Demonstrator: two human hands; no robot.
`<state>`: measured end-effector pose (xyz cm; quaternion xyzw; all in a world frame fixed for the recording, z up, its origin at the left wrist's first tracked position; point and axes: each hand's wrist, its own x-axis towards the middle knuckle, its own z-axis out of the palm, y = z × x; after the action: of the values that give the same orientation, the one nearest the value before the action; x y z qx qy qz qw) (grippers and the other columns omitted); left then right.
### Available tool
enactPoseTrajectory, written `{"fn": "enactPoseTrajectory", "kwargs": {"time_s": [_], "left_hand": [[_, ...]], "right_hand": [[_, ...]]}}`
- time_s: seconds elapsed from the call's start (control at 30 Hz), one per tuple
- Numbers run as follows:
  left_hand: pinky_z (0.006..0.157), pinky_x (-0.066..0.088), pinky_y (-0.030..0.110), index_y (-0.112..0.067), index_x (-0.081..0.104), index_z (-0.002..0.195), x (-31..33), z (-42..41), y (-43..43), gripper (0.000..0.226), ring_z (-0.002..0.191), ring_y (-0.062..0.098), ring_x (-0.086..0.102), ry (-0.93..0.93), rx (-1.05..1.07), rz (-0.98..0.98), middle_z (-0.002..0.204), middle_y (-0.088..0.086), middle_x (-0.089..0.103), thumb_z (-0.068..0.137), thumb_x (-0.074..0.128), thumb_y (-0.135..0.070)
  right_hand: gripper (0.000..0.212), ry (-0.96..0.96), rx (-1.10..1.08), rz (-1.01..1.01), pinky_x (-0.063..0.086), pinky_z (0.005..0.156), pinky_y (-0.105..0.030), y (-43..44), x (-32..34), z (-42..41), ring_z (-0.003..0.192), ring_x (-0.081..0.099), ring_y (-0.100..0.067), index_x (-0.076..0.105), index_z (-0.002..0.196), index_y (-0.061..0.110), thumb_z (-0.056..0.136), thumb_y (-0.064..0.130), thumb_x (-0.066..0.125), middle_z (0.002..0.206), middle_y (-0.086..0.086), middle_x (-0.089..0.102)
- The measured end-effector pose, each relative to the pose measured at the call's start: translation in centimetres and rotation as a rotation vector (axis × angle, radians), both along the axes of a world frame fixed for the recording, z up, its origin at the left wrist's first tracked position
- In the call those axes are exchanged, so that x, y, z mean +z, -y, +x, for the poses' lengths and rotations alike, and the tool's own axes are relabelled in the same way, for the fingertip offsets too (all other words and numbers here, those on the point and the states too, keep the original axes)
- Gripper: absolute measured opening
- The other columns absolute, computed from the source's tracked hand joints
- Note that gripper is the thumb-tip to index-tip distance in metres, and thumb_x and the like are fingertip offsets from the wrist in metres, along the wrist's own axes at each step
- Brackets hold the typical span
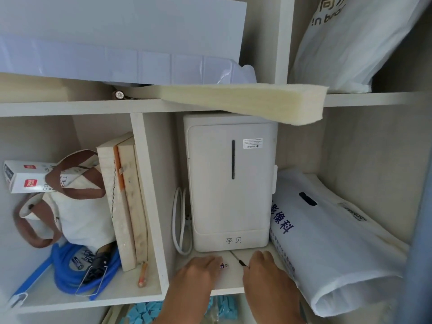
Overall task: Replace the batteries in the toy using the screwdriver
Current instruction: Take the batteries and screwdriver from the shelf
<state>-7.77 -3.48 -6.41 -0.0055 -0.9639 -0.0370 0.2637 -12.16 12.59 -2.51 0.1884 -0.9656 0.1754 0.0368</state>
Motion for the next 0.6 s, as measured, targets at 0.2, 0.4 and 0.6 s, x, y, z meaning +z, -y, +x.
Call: {"fn": "enactPoseTrajectory", "kwargs": {"time_s": [0.2, 0.4, 0.6], "left_hand": [[0.037, 0.052, 0.026, -0.021, 0.076, 0.085, 0.1, 0.0, 0.5, 0.056, 0.046, 0.015, 0.063, 0.011, 0.074, -0.093, 0.075, -0.006, 0.072, 0.034, 0.096, -0.008], [0.054, 0.055, 0.024, -0.029, 0.068, 0.086, 0.8, 0.9, 0.5, 0.021, 0.062, 0.006, 0.064, 0.011, 0.082, 0.153, 0.073, -0.013, 0.069, 0.074, 0.082, -0.018], [0.061, 0.058, 0.024, -0.036, 0.066, 0.099, 2.4, 1.9, -0.9, 0.035, 0.064, 0.006, 0.067, -0.048, 0.101, 0.450, 0.072, -0.011, 0.074, 0.076, 0.080, -0.014]], "right_hand": [[0.015, -0.031, 0.053, 0.006, 0.038, 0.065, -0.033, -0.3, -0.3, 0.0, 0.097, 0.068, -0.020, 0.037, 0.099, 0.022, 0.105, 0.035, 0.035, 0.107, 0.001, 0.046], [0.015, -0.067, 0.052, -0.040, 0.042, 0.066, -0.032, -0.5, -0.6, 0.2, 0.097, 0.069, -0.020, 0.047, 0.106, 0.020, 0.105, 0.031, 0.037, 0.113, 0.001, 0.054], [0.024, -0.099, 0.062, -0.184, 0.041, 0.068, -0.030, -1.2, -0.2, 0.1, 0.080, 0.053, -0.018, 0.048, 0.098, 0.021, 0.104, 0.042, 0.037, 0.100, 0.006, 0.058]]}}
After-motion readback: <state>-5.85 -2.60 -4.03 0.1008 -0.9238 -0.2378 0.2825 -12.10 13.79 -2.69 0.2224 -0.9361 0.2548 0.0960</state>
